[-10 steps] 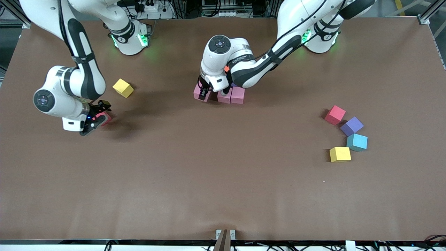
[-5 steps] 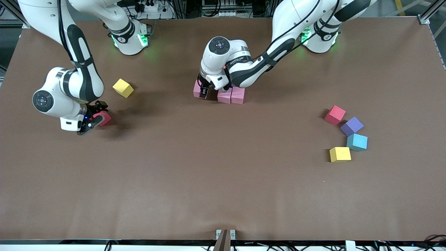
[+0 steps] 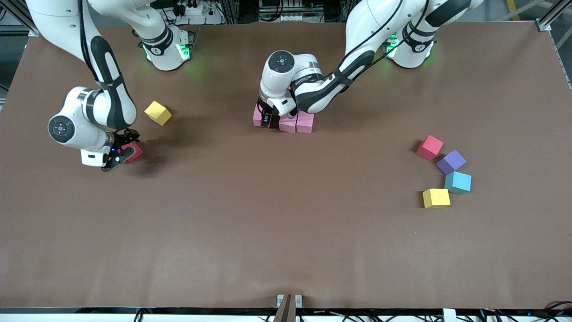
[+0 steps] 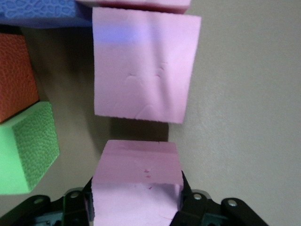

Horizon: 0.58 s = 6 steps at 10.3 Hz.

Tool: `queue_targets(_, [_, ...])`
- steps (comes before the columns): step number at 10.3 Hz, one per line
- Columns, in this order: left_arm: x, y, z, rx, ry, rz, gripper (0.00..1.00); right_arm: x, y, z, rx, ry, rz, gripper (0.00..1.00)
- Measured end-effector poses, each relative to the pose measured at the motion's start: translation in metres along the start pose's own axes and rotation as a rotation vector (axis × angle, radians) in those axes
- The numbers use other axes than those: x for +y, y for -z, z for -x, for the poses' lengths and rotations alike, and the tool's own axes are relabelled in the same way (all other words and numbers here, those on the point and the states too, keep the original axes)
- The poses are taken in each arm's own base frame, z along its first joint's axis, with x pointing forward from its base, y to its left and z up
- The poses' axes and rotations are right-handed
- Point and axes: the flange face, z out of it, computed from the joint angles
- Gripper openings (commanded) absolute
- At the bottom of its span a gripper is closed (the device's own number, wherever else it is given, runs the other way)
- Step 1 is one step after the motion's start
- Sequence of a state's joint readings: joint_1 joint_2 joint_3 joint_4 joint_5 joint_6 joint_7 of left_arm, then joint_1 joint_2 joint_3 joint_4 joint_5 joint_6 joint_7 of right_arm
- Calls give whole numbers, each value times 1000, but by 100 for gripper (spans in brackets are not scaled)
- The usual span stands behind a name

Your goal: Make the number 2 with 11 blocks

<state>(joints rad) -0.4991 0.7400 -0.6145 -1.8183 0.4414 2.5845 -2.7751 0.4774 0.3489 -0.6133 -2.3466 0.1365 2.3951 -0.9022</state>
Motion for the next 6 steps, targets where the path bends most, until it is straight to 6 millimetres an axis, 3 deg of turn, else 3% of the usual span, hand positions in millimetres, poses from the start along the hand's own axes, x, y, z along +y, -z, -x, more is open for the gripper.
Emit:
queue_targets(2, [-10, -11, -7, 34, -52, 36, 42, -1, -2, 1, -1, 12, 1, 40])
queue_targets(4, [-10, -13, -11, 38, -71, 52, 42, 0, -1, 0, 3, 27, 4, 23])
queue_targets(6, [-6, -12, -14, 38, -66, 54, 42, -1, 0, -2, 5, 37, 5, 16])
